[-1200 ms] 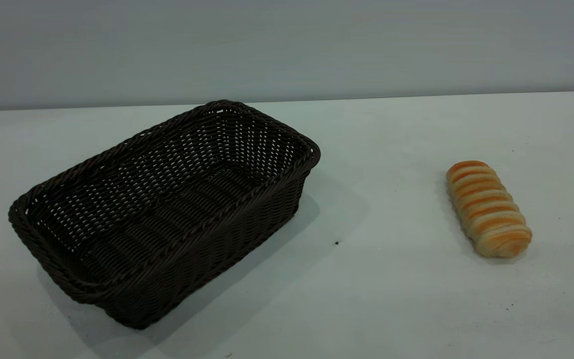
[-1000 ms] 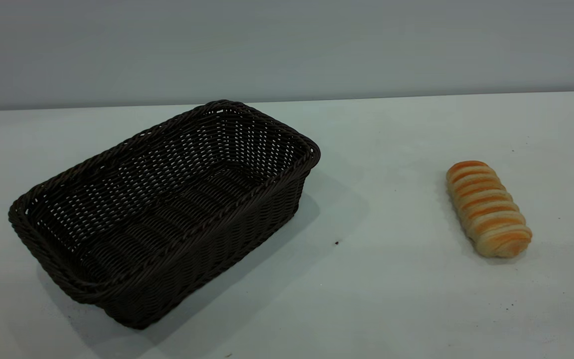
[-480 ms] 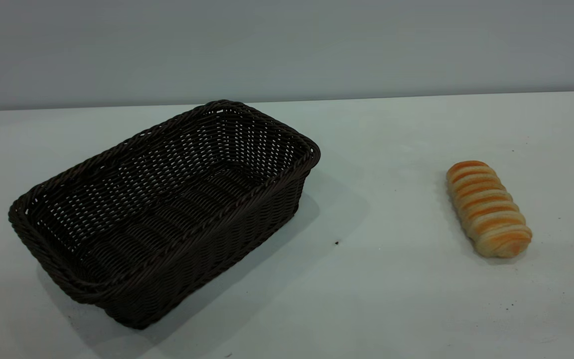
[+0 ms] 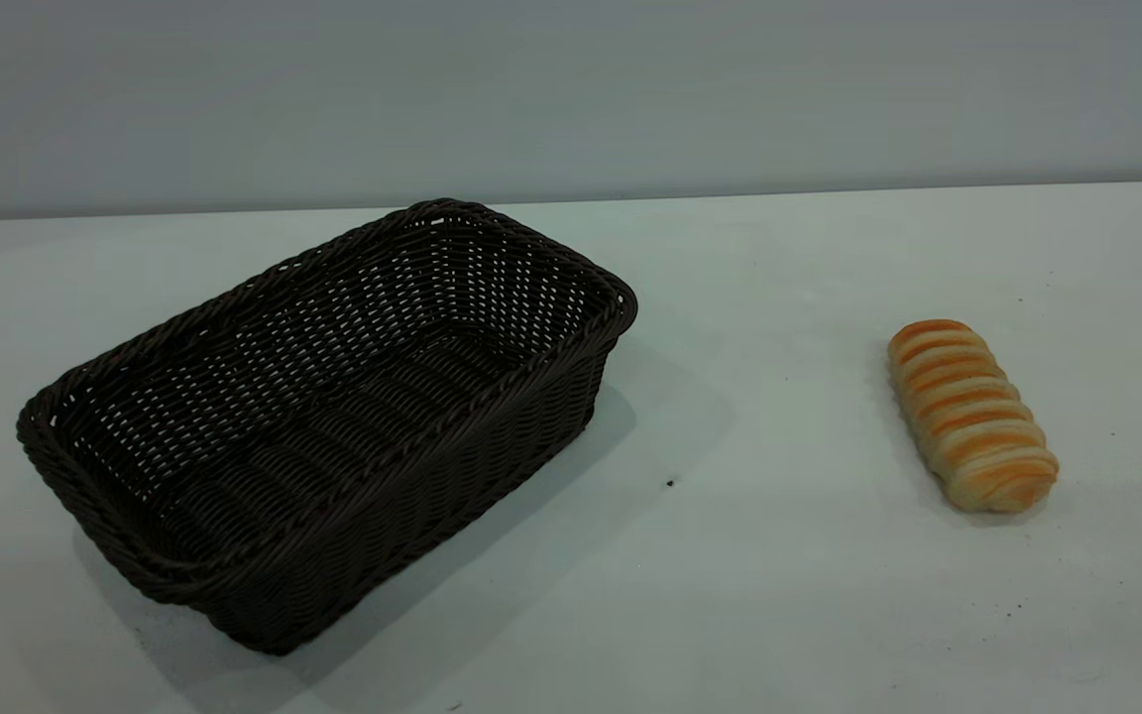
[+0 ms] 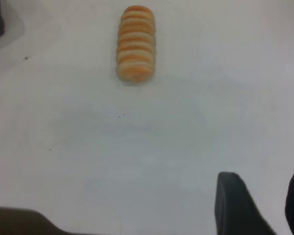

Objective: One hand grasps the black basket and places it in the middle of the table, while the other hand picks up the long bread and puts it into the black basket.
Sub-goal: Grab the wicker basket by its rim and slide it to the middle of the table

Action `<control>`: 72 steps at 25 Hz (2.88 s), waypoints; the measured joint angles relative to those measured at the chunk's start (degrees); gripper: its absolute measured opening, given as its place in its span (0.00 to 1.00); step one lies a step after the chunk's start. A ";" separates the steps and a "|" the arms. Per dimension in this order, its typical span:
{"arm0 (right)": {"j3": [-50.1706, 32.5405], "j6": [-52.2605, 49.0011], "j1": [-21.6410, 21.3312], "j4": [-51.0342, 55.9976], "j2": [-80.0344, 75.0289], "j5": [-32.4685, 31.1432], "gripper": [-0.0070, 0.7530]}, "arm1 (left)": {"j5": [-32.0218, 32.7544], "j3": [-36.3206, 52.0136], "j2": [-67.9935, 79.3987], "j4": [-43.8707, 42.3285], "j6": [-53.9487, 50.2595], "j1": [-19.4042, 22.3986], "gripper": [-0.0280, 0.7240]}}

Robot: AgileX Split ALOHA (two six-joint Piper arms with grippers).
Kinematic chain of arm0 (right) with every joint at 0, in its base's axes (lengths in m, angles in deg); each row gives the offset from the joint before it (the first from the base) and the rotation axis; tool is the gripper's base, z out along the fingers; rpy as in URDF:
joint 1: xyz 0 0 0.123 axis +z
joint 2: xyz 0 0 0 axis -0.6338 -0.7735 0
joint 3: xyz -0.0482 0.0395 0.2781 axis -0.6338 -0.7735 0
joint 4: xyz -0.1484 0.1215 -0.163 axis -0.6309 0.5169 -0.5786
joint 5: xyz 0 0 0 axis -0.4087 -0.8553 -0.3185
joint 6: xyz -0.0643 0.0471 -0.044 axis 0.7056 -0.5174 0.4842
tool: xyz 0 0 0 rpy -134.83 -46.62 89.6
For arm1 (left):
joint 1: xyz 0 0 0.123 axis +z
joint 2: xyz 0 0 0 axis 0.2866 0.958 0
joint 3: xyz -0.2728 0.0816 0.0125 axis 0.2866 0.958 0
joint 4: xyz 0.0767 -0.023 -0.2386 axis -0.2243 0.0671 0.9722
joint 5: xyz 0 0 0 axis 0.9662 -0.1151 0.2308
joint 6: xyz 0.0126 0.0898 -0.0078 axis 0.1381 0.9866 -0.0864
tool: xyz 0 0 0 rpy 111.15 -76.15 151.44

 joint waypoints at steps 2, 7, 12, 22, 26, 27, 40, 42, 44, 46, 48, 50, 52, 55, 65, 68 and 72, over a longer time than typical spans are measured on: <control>0.00 0.00 0.00 0.00 0.00 0.00 0.32 | 0.00 0.00 0.00 -0.85 0.08 0.00 0.81; 0.00 0.00 0.00 0.06 0.00 0.00 0.32 | -0.05 0.04 0.00 -1.17 0.08 0.00 0.81; 0.00 -0.35 0.00 2.42 0.00 0.00 0.32 | -0.61 -0.27 0.00 0.22 0.14 0.00 0.81; 1.81 6.27 0.00 10.59 -6.39 3.39 0.49 | -5.39 -2.63 14.15 9.36 0.00 0.00 0.81; 3.62 10.22 0.00 12.79 -14.67 7.34 0.63 | -9.51 -5.47 31.95 10.58 -0.06 0.00 0.81; 4.09 10.99 0.00 13.36 -16.88 8.42 0.66 | -11.01 -6.52 36.56 11.23 -0.22 0.00 0.81; 5.02 17.24 0.00 19.59 -31.61 15.62 0.75 | -30.56 -14.74 86.27 29.29 -0.81 0.00 0.81; 5.02 17.52 0.00 19.60 -31.61 16.07 0.75 | -34.23 -14.74 90.90 30.49 -2.58 0.00 0.81; 5.02 17.57 0.00 19.66 -31.61 16.27 0.75 | -37.57 -14.85 94.13 32.19 -3.82 0.00 0.81; 5.02 17.57 0.00 19.66 -31.61 16.37 0.75 | -40.12 -14.98 95.93 33.80 -4.27 0.00 0.81; 5.02 17.57 0.00 19.71 -31.61 16.39 0.75 | -40.96 -15.29 97.20 34.30 -4.92 0.00 0.81; 5.02 17.57 0.00 19.71 -31.61 16.39 0.75 | -41.06 -15.29 97.44 34.16 -5.78 0.00 0.81; 5.02 17.57 0.00 19.71 -31.61 16.39 0.75 | -41.43 -15.29 97.44 33.67 -6.76 0.00 0.80; 5.02 17.58 0.00 19.71 -31.61 16.45 0.75 | -40.69 -15.29 97.44 31.43 -9.96 0.00 0.78; 5.02 17.63 0.00 19.71 -31.61 16.45 0.75 | -43.18 -14.18 97.72 20.27 -23.25 0.00 0.73; 5.02 17.63 0.00 19.71 -31.61 16.45 0.75 | -46.03 -13.97 100.13 21.58 -23.49 -0.43 0.73; 5.02 17.63 0.00 19.71 -31.61 16.45 0.75 | -51.46 -13.97 105.90 24.21 -22.42 -2.59 0.73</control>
